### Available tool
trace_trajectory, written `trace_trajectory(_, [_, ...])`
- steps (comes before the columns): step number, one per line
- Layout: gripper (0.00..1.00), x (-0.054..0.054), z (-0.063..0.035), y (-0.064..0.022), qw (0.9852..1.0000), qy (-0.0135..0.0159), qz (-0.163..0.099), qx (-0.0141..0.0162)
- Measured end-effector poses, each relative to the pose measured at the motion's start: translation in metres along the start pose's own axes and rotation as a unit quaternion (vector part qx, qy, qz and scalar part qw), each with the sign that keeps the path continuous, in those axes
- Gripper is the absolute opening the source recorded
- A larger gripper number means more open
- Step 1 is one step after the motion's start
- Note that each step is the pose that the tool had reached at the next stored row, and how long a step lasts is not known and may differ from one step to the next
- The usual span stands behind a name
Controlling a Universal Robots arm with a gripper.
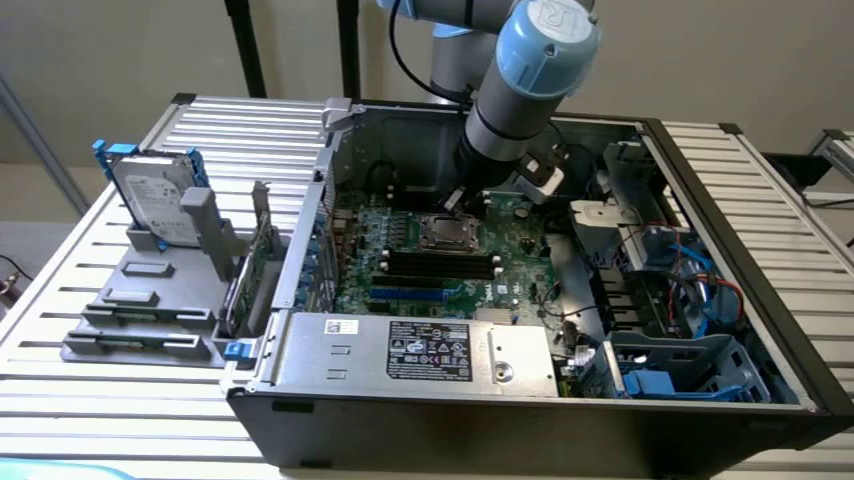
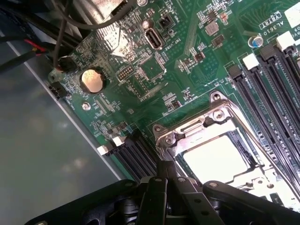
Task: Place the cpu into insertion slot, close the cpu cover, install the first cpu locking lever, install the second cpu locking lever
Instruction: 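Install the first cpu locking lever, then install the second cpu locking lever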
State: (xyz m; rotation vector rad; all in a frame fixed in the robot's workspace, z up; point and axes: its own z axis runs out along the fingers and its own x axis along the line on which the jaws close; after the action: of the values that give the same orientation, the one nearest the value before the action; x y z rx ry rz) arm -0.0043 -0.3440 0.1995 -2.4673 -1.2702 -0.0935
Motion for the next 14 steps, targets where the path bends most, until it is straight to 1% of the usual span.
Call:
trace_trajectory(4, [0.11,-0.0059,-0.0006,-0.0069,1.0000,0.0007,0.000,0.0006])
trace_trajectory(6, [0.11,-0.0075,-0.0009,-0.0088,1.0000,0.0012,0.000,0.0008])
trace_trajectory(14, [0.11,-0.0076,-0.0009,-0.0089,1.0000,0.0012,0.000,0.0010])
